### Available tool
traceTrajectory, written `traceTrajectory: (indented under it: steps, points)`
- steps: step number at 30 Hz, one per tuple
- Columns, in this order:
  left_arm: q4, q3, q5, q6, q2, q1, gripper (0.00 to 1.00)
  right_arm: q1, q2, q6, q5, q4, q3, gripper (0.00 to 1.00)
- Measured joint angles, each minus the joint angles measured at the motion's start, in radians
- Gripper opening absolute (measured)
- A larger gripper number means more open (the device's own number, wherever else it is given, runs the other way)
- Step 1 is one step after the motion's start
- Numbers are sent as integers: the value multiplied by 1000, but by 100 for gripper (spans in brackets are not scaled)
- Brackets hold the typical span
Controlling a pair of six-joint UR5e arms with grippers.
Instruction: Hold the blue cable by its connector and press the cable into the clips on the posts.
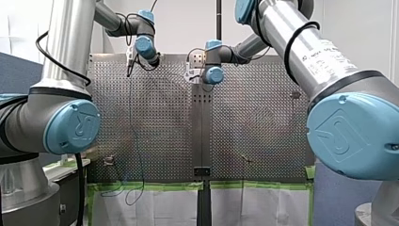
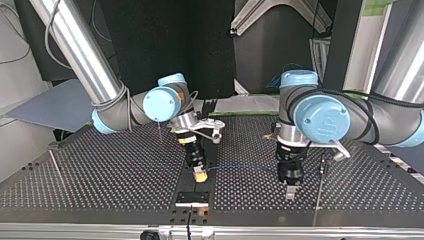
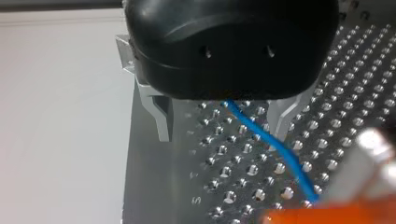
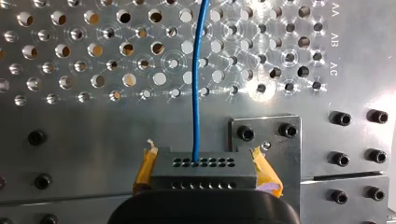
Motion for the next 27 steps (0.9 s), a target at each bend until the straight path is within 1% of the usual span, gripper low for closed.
traceTrajectory:
  steps: [4, 12, 13, 14, 16, 18, 19, 20, 21, 22, 24, 27]
  points:
    - [-2, 3, -7, 3, -1, -4, 100, 0, 0, 0, 0, 1, 0, 0]
    - [-19, 2, -39, 28, -1, -11, 100, 0, 0, 1, -1, 2, 0, 0]
    - [-21, 2, -45, 30, -1, -12, 91, 0, 0, 1, -1, 2, 0, 0]
    - [-24, 2, -51, 32, -1, -13, 91, 0, 0, 1, -1, 2, 0, 0]
    - [-27, 2, -65, 39, -1, -15, 65, 1, 0, 1, -1, 3, 0, 0]
    - [-27, 2, -78, 49, -1, -17, 65, 1, 0, 1, -1, 4, 0, 0]
    - [-27, 2, -84, 54, -1, -18, 20, 2, 0, 0, 0, 4, 0, 0]
    - [-26, 2, -91, 60, -1, -20, 20, 2, 0, 0, 0, 5, 0, 0]
    - [-24, 2, -101, 69, -1, -23, 3, 2, 0, 0, 0, 5, 0, 0]
    - [-23, 2, -110, 76, -1, -26, 0, 2, 0, 0, 0, 5, 0, 0]
    - [-20, 2, -128, 92, -1, -30, 0, 2, 0, 0, 0, 5, 0, 0]
    - [-19, 2, -154, 104, -1, -35, 0, 2, 0, 0, 0, 6, 0, 0]
